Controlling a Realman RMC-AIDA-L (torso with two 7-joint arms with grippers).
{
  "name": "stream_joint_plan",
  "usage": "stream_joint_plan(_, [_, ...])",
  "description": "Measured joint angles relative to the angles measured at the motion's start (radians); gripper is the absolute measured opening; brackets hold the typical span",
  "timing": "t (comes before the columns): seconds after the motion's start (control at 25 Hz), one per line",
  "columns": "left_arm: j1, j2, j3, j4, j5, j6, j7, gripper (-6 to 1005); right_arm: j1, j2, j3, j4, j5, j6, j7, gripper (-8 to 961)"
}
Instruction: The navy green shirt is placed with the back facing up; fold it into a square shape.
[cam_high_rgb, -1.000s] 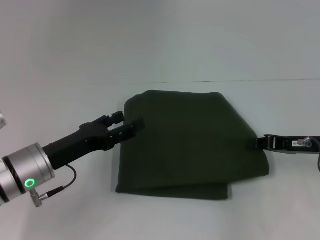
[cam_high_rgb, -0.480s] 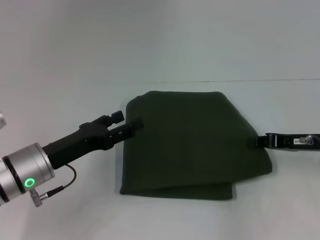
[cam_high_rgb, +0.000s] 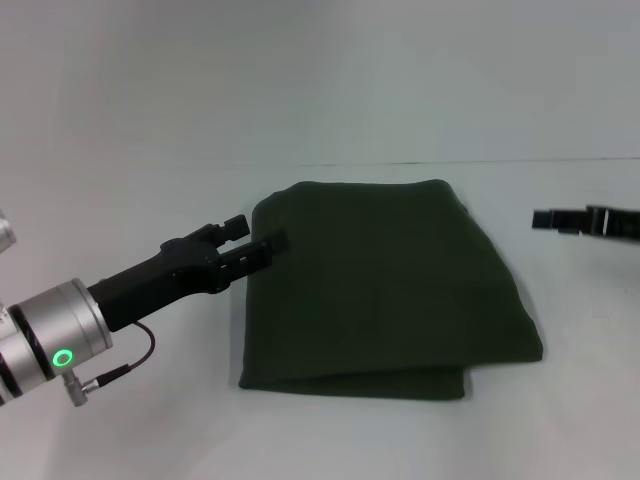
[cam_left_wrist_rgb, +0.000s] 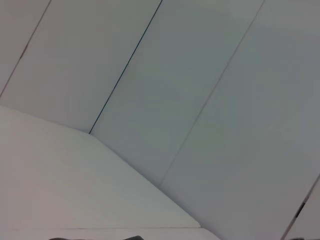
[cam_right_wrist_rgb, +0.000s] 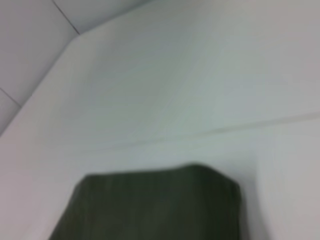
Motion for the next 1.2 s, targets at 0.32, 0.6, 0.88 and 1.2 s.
stream_joint_plan(0.32, [-0.006,0.000,0.000,0.000,-0.002,-0.026,0.001,874,0.103,0.024,-0.006,0.064,-0.004,0.073,-0.061,634])
stream_joint_plan(0.6, [-0.008,0.000,0.000,0.000,-0.002,-0.047,0.003,874,0.162,0.078,-0.030,0.175,-0.004,0.223,-0.190,554])
stream_joint_plan(0.88, [-0.009,0.000,0.000,0.000,-0.003,-0.064,0.005,874,0.229,0.109,-0.081,0.348,0.076,0.424,-0.404,263])
stream_joint_plan(1.2, [-0.009,0.000,-0.001,0.000,-0.003,-0.087,0.006,874,0.289,0.111,-0.109,0.457,0.152,0.563,-0.569,31])
